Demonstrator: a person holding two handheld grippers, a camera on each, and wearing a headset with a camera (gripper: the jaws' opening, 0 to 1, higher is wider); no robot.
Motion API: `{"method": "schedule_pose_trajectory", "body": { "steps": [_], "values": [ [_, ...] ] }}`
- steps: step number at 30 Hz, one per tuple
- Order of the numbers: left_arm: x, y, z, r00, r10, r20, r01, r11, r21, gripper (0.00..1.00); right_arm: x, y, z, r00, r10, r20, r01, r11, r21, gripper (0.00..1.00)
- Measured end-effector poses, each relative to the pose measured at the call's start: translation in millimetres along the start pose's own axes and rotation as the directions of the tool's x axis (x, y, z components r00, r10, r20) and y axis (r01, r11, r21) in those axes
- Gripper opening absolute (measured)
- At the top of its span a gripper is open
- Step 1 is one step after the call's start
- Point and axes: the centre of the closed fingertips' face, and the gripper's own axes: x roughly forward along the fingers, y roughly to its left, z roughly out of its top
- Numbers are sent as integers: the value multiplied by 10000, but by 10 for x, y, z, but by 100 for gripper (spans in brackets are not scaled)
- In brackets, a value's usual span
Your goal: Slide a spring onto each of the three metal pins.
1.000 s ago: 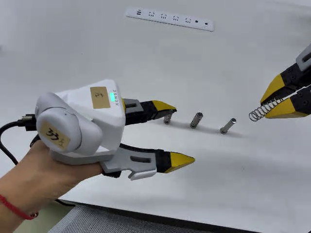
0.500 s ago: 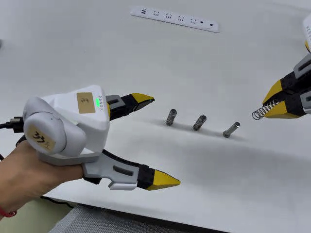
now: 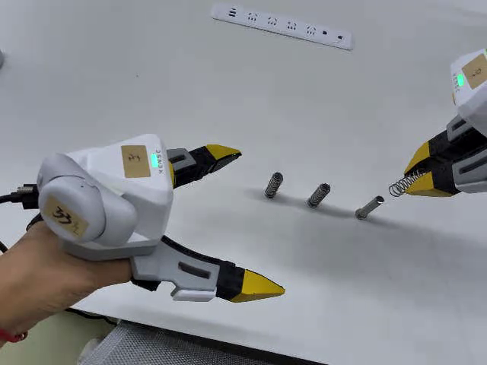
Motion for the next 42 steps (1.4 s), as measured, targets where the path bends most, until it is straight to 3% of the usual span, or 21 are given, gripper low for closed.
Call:
{"method": "schedule_pose_trajectory", "body": {
  "steps": [10,42],
  "values": [
    [2,40,16,9998,93,160,-90,9998,-197,100,161,-48,-62,9999,24,-164,-20,9998,220,12],
    [26,61,-4,9994,83,325,-66,9986,-531,99,351,-48,-66,9995,265,-189,-260,9994,246,12]
  ]
}}
